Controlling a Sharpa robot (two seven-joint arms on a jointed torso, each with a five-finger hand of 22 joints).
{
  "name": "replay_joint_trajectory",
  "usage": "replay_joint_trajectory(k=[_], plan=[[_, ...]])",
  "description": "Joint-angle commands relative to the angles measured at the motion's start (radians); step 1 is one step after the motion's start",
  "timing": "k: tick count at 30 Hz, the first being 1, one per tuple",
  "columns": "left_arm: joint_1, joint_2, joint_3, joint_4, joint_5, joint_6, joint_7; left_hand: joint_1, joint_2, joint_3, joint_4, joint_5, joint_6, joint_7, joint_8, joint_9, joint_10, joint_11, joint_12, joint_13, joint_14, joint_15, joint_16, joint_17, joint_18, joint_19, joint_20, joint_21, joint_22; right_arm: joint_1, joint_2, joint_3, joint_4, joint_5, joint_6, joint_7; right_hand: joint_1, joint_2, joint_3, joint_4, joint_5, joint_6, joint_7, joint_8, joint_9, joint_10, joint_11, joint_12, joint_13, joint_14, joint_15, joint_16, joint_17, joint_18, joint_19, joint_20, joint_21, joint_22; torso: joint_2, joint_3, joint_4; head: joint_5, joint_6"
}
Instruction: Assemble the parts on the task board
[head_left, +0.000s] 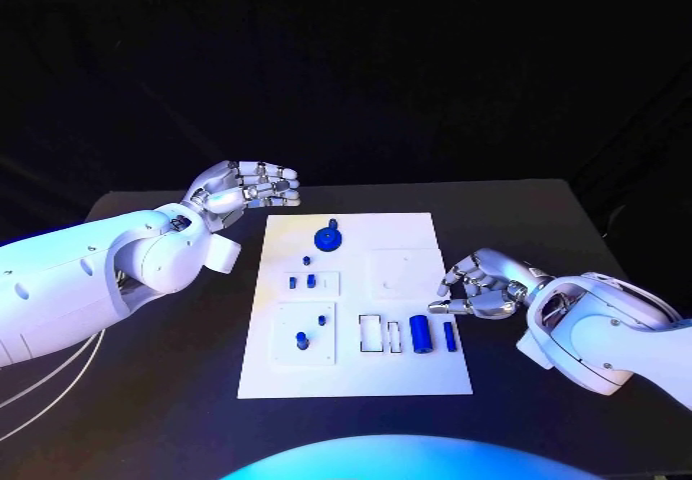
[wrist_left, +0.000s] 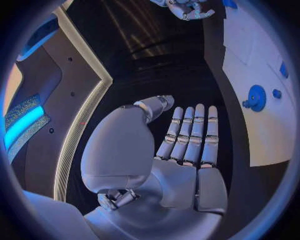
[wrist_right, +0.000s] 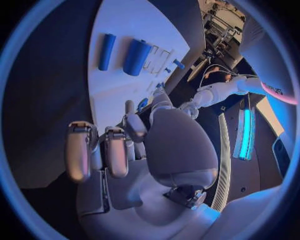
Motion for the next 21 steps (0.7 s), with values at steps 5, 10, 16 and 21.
replay_joint_trajectory(k=[5,10,16,21], plan=[[0.000,0.000,0.000,0.005,0.025,0.004,0.038,-0.009,-0.001,-0.002,0.007,0.005,-0.009,0.057,0.000,-0.002,0.008,-0.002,-0.007,0.000,0.010,0.001,-0.004,0.002,-0.006,0.008,-0.001,-0.007,-0.002,-0.028,0.018,-0.002,0.011,-0.117,0.057,-0.181,-0.020,0.010,-0.003,0.002,0.019,0.019,-0.013,0.028,0.012,0.076,-0.003,0.241,0.252,0.098,-0.002,0.025,0.235,-0.020,0.085,-0.003,0.072,0.226,0.001,-0.0001,0.0032,-0.015,-0.006],[0.000,-0.002,0.000,0.006,0.027,0.006,0.039,-0.009,-0.001,-0.002,0.008,0.005,-0.009,0.057,0.001,-0.002,0.010,-0.002,-0.008,0.000,0.012,0.001,-0.005,0.002,-0.006,0.011,-0.001,-0.009,-0.003,-0.049,0.041,-0.002,0.012,-0.129,0.060,-0.227,-0.045,0.005,-0.004,0.003,0.018,0.025,-0.015,0.037,0.018,0.090,-0.005,0.278,0.291,0.102,-0.003,0.033,0.252,-0.026,0.092,-0.004,0.098,0.239,0.002,0.0016,0.0002,-0.013,-0.013],[0.000,-0.002,0.000,0.006,0.029,0.010,0.038,-0.009,0.000,-0.002,0.008,0.005,-0.007,0.056,0.002,-0.001,0.014,-0.003,-0.008,0.000,0.016,0.000,-0.005,0.003,-0.005,0.017,-0.001,-0.011,-0.006,-0.064,0.070,-0.002,0.003,-0.138,0.072,-0.254,-0.124,-0.017,-0.014,0.004,-0.085,0.029,-0.018,0.048,0.026,0.093,-0.007,0.289,0.307,0.104,-0.003,0.037,0.263,-0.031,0.098,-0.004,0.121,0.250,0.001,0.0015,0.0022,-0.014,-0.016],[0.000,-0.003,0.000,0.006,0.031,0.013,0.035,-0.008,0.000,-0.002,0.008,0.005,-0.007,0.055,0.003,-0.001,0.015,-0.003,-0.008,0.000,0.017,-0.001,-0.006,0.003,-0.004,0.019,-0.001,-0.013,-0.007,-0.074,0.092,-0.002,-0.005,-0.153,0.076,-0.268,-0.124,-0.022,-0.014,0.004,-0.088,0.032,-0.019,0.050,0.028,0.093,-0.008,0.288,0.307,0.104,-0.004,0.037,0.263,-0.032,0.099,-0.004,0.126,0.252,0.002,0.0021,0.0026,-0.014,-0.017]])
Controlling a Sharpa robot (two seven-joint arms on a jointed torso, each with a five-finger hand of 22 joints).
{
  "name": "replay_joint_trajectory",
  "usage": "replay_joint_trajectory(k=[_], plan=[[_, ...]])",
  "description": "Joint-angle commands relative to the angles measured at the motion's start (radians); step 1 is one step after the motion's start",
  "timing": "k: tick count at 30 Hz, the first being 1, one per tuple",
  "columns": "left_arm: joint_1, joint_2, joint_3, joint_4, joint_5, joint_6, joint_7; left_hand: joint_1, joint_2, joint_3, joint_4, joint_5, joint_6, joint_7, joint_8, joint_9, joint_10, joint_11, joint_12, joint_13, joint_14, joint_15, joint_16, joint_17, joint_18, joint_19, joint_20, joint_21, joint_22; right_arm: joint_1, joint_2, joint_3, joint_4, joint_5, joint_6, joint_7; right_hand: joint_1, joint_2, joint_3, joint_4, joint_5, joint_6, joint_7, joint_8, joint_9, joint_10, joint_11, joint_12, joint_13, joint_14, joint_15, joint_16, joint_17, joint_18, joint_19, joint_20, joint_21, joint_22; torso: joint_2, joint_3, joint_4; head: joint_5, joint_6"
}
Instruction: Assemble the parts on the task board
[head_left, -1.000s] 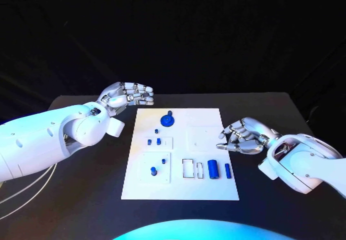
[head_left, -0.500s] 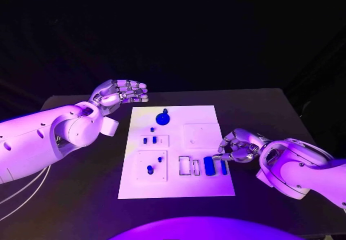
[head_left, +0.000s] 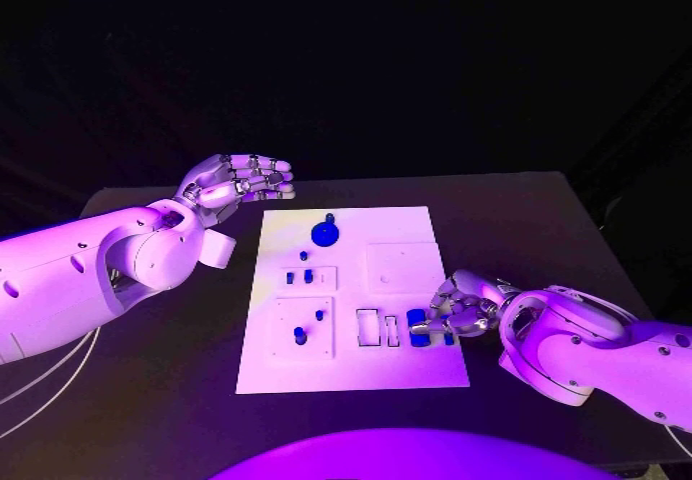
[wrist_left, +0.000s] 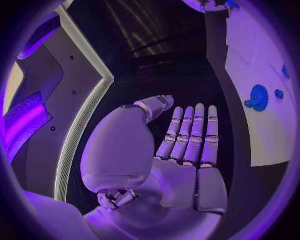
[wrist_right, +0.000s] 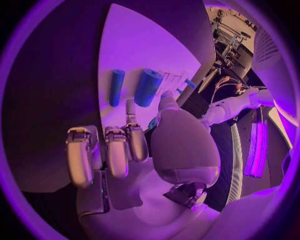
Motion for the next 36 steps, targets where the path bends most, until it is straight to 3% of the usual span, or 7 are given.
replay_joint_trajectory(k=[1,10,16,23,26,29,36], plan=[[0.000,0.001,0.000,0.003,0.012,0.014,0.015,-0.009,0.000,0.000,0.005,0.005,-0.007,0.055,0.003,-0.001,0.005,0.001,-0.004,0.000,0.009,0.000,-0.006,0.002,-0.004,0.008,-0.002,-0.005,-0.001,-0.006,0.010,0.000,-0.004,-0.040,0.026,-0.043,-0.008,-0.002,-0.006,0.001,-0.007,0.008,-0.002,0.005,0.001,0.041,-0.005,0.004,0.142,0.104,-0.004,0.006,0.263,-0.017,0.099,-0.004,0.007,0.253,0.000,0.0005,0.0014,0.000,-0.001],[0.000,-0.001,0.000,0.003,0.013,0.020,0.007,-0.009,0.000,0.000,0.005,0.005,-0.005,0.055,0.003,-0.001,0.006,0.000,-0.005,0.000,0.010,0.000,-0.006,0.002,-0.004,0.009,-0.001,-0.007,-0.002,-0.016,0.038,0.000,-0.025,-0.076,0.062,-0.076,-0.018,-0.006,-0.007,0.001,-0.011,0.025,-0.009,0.020,0.009,0.042,-0.010,0.003,0.145,0.104,-0.008,0.006,0.263,-0.019,0.103,-0.006,0.019,0.258,0.000,-0.0010,0.0011,0.002,-0.004],[0.000,-0.002,0.000,0.003,0.013,0.023,0.003,-0.009,0.000,0.000,0.005,0.005,-0.005,0.055,0.004,-0.001,0.006,0.000,-0.005,0.000,0.010,0.000,-0.006,0.002,-0.004,0.010,-0.001,-0.007,-0.003,-0.026,0.053,0.000,-0.036,-0.098,0.089,-0.098,0.017,0.008,0.012,-0.001,0.005,0.036,-0.016,0.037,0.017,0.042,-0.017,0.000,0.145,0.104,-0.013,0.006,0.263,-0.020,0.104,-0.011,0.025,0.260,-0.001,-0.0007,0.0002,0.005,-0.007],[0.000,-0.002,0.000,0.003,0.013,0.026,-0.001,-0.008,0.000,0.000,0.005,0.005,-0.004,0.054,0.004,0.000,0.006,0.000,-0.005,0.000,0.010,0.000,-0.007,0.002,-0.004,0.010,-0.001,-0.009,-0.004,-0.030,0.056,0.000,-0.037,-0.083,0.040,-0.100,0.109,0.069,0.054,-0.006,0.194,0.047,-0.027,0.058,0.023,0.049,-0.028,0.003,0.156,0.104,-0.022,0.006,0.263,-0.022,0.106,-0.020,0.032,0.263,-0.001,-0.0013,-0.0004,0.004,-0.007],[0.000,-0.002,0.000,0.003,0.013,0.027,-0.003,-0.008,0.000,0.001,0.005,0.005,-0.003,0.054,0.005,0.000,0.006,0.000,-0.006,-0.001,0.010,0.000,-0.008,0.002,-0.005,0.011,-0.001,-0.010,-0.005,-0.031,0.055,0.000,-0.034,-0.040,-0.002,-0.091,0.128,0.078,0.062,-0.006,0.241,0.050,-0.031,0.061,0.022,0.049,-0.031,-0.003,0.154,0.104,-0.025,0.006,0.263,-0.022,0.106,-0.022,0.032,0.263,-0.001,-0.0010,-0.0004,0.003,-0.005],[0.000,-0.002,0.000,0.003,0.012,0.028,-0.005,-0.007,0.000,0.001,0.004,0.006,-0.002,0.054,0.006,0.000,0.006,0.000,-0.007,-0.001,0.010,0.000,-0.009,0.002,-0.005,0.011,-0.001,-0.012,-0.006,-0.031,0.053,0.000,-0.028,0.006,-0.038,-0.078,0.141,0.083,0.068,-0.006,0.278,0.062,-0.038,0.068,0.023,0.051,-0.037,-0.001,0.157,0.104,-0.030,0.006,0.263,-0.022,0.106,-0.026,0.032,0.263,-0.001,-0.0011,-0.0004,0.003,-0.005],[0.000,-0.002,0.000,0.002,0.012,0.030,-0.009,-0.007,0.000,0.001,0.004,0.006,-0.002,0.054,0.006,0.000,0.006,0.000,-0.007,-0.001,0.010,0.000,-0.009,0.002,-0.005,0.011,-0.001,-0.012,-0.006,-0.028,0.044,0.002,-0.005,0.118,-0.116,-0.042,0.142,0.088,0.071,-0.004,0.289,0.071,-0.042,0.074,0.024,0.053,-0.040,0.001,0.159,0.104,-0.032,0.006,0.263,-0.022,0.106,-0.028,0.032,0.263,-0.001,-0.0017,0.0000,0.003,0.000]])
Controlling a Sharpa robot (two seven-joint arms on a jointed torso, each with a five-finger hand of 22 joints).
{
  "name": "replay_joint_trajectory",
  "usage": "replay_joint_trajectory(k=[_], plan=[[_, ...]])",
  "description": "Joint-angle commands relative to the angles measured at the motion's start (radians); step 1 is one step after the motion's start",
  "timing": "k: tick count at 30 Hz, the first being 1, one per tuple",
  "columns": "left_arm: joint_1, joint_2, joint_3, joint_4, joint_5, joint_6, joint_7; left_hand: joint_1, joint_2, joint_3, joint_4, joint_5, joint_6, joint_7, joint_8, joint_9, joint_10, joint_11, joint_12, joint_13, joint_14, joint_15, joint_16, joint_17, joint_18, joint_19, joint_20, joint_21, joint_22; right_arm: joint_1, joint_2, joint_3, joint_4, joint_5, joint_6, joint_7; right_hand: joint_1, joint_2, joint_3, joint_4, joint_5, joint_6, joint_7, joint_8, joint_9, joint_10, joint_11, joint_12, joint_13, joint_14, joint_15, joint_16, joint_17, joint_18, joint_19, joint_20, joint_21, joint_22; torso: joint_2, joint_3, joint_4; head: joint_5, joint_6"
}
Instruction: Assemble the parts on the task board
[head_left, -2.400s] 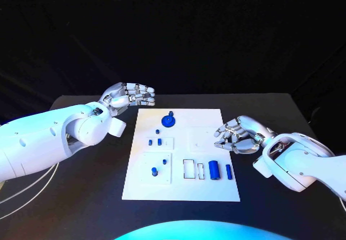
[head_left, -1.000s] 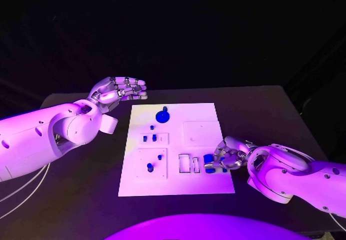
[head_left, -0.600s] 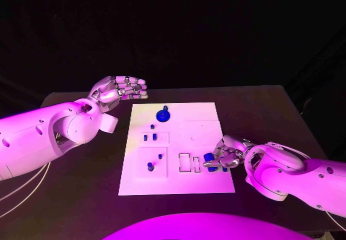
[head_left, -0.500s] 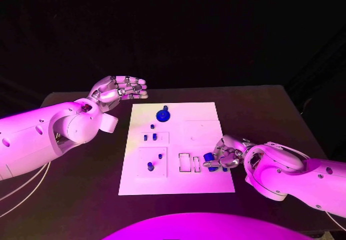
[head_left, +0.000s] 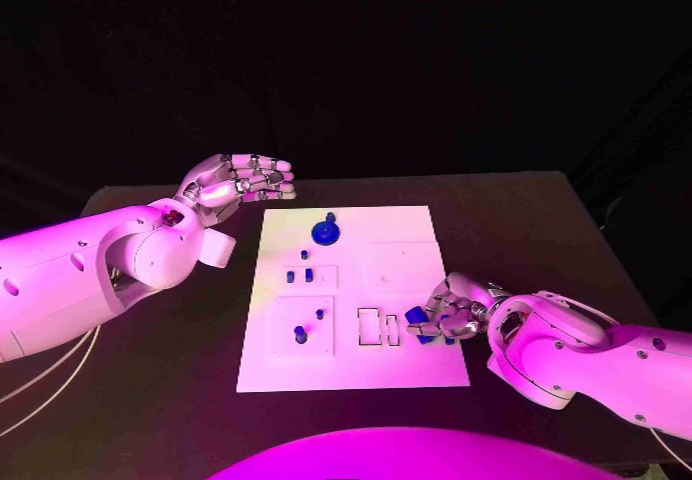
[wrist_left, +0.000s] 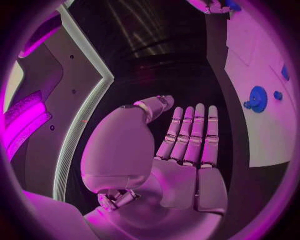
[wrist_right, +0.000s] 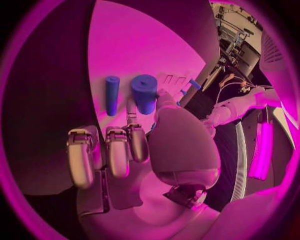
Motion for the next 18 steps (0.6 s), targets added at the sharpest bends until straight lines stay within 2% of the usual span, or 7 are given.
replay_joint_trajectory(k=[1,4,9,18], plan=[[0.000,0.001,0.000,0.002,0.007,0.020,-0.001,-0.006,0.000,0.002,0.004,0.006,-0.002,0.054,0.006,0.000,0.005,0.000,-0.008,-0.001,0.006,0.004,-0.006,0.001,-0.005,0.007,0.001,-0.006,-0.002,0.001,-0.004,-0.001,0.014,0.128,-0.068,0.028,0.046,0.049,0.004,0.003,0.007,0.020,-0.011,0.009,0.007,0.050,-0.005,0.001,0.160,0.106,-0.006,0.007,0.263,-0.007,0.106,-0.007,0.003,0.263,-0.001,-0.0006,0.0003,0.000,0.004],[0.000,0.001,0.000,0.001,0.007,0.021,-0.002,-0.004,0.002,0.003,0.003,0.006,0.007,0.051,0.012,0.002,0.005,-0.001,-0.011,-0.001,0.006,0.003,-0.009,0.001,-0.005,0.010,0.001,-0.012,-0.007,0.014,-0.008,0.000,0.028,0.171,-0.084,0.039,0.041,0.051,0.004,0.003,0.007,0.022,-0.012,0.010,0.007,0.050,-0.005,0.001,0.160,0.106,-0.006,0.007,0.263,-0.007,0.106,-0.007,0.003,0.263,0.000,-0.0006,0.0004,0.000,0.004],[0.000,0.001,0.000,0.001,0.006,0.024,-0.004,-0.004,0.003,0.004,0.003,0.006,0.009,0.050,0.014,0.002,0.005,-0.002,-0.012,-0.001,0.006,0.003,-0.010,0.002,-0.005,0.011,0.001,-0.014,-0.008,0.039,-0.010,0.001,0.052,0.215,-0.078,0.050,0.030,0.058,0.004,0.004,0.010,0.021,-0.012,0.010,0.006,0.049,-0.006,-0.005,0.156,0.106,-0.007,0.007,0.263,-0.007,0.106,-0.008,0.003,0.263,0.001,-0.0004,0.0000,0.001,0.006],[0.000,0.001,0.000,0.001,0.005,0.026,-0.005,-0.003,0.002,0.004,0.002,0.006,0.010,0.049,0.015,0.002,0.004,-0.002,-0.014,-0.001,0.004,0.004,-0.013,0.001,-0.005,0.013,0.001,-0.017,-0.010,0.053,0.026,0.002,0.053,0.244,-0.034,0.049,0.028,0.061,0.005,0.003,0.011,0.020,-0.012,0.010,0.006,0.048,-0.006,-0.009,0.155,0.106,-0.007,0.007,0.263,-0.007,0.106,-0.009,0.003,0.263,0.001,-0.0005,-0.0006,0.005,0.002]])
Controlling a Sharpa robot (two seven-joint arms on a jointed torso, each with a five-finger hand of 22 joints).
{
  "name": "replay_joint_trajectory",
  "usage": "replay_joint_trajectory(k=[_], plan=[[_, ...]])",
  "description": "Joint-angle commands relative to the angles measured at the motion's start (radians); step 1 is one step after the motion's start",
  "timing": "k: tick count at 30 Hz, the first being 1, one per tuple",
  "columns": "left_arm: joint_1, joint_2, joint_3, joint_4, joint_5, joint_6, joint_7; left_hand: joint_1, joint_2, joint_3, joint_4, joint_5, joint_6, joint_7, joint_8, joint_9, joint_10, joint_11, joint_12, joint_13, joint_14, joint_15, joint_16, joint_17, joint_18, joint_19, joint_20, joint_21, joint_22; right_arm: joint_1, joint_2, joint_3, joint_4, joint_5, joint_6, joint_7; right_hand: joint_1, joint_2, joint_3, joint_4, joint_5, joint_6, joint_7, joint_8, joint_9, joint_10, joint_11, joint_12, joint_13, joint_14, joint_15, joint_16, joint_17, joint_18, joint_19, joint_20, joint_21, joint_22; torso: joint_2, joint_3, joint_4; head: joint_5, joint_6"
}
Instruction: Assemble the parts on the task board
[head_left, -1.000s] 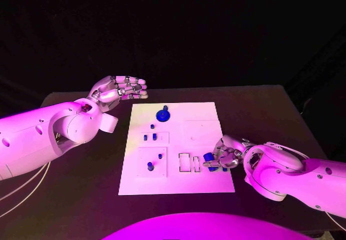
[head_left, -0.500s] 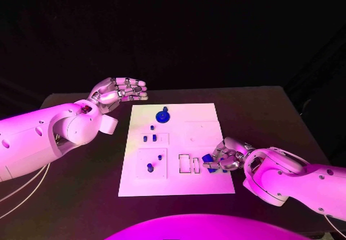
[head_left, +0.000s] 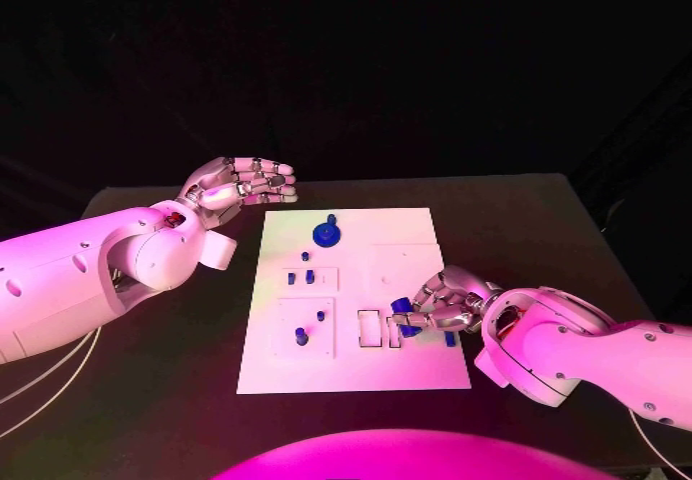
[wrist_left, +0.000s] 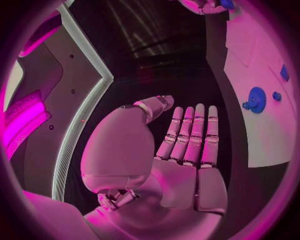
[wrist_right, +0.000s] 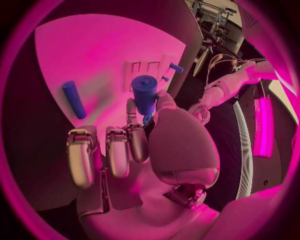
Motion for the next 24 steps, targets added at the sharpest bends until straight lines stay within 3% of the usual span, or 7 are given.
replay_joint_trajectory(k=[1,10,24], plan=[[0.000,0.001,0.001,0.002,0.005,0.019,0.003,-0.003,0.002,0.004,0.002,0.006,0.008,0.051,0.005,0.001,0.004,-0.002,-0.007,-0.001,0.004,0.004,-0.006,0.002,-0.005,0.006,0.001,-0.007,-0.001,0.001,0.020,0.000,-0.007,0.035,0.035,0.015,0.033,0.045,0.003,0.004,0.003,0.017,-0.013,0.009,0.005,0.048,-0.006,-0.005,0.155,0.106,-0.007,0.007,0.263,-0.007,0.106,-0.009,0.004,0.263,0.000,-0.0001,-0.0010,0.002,-0.002],[0.000,0.003,0.001,0.002,0.005,0.020,0.002,-0.003,0.002,0.004,0.002,0.006,0.010,0.050,0.006,0.001,0.002,-0.002,-0.009,-0.001,0.003,0.004,-0.007,0.002,-0.005,0.007,0.001,-0.009,-0.003,0.002,0.099,-0.003,-0.050,-0.027,0.097,-0.013,0.014,0.044,-0.004,0.003,-0.021,0.014,-0.011,0.010,0.005,0.045,-0.004,-0.015,0.151,0.106,-0.006,0.007,0.263,-0.007,0.106,-0.009,0.004,0.263,0.001,0.0007,0.0012,0.002,-0.005],[0.001,0.002,0.001,0.003,0.005,0.022,-0.002,-0.003,0.002,0.003,0.002,0.006,0.010,0.051,0.007,0.001,0.000,-0.001,-0.010,-0.002,0.002,0.004,-0.009,0.001,-0.005,0.008,0.001,-0.011,-0.004,0.001,0.149,-0.004,-0.092,-0.074,0.114,-0.036,0.001,0.039,-0.013,0.004,-0.037,0.012,-0.010,0.011,0.005,0.042,-0.003,-0.024,0.146,0.106,-0.005,0.007,0.263,-0.007,0.106,-0.008,0.004,0.263,0.000,-0.0005,0.0003,0.005,-0.007]])
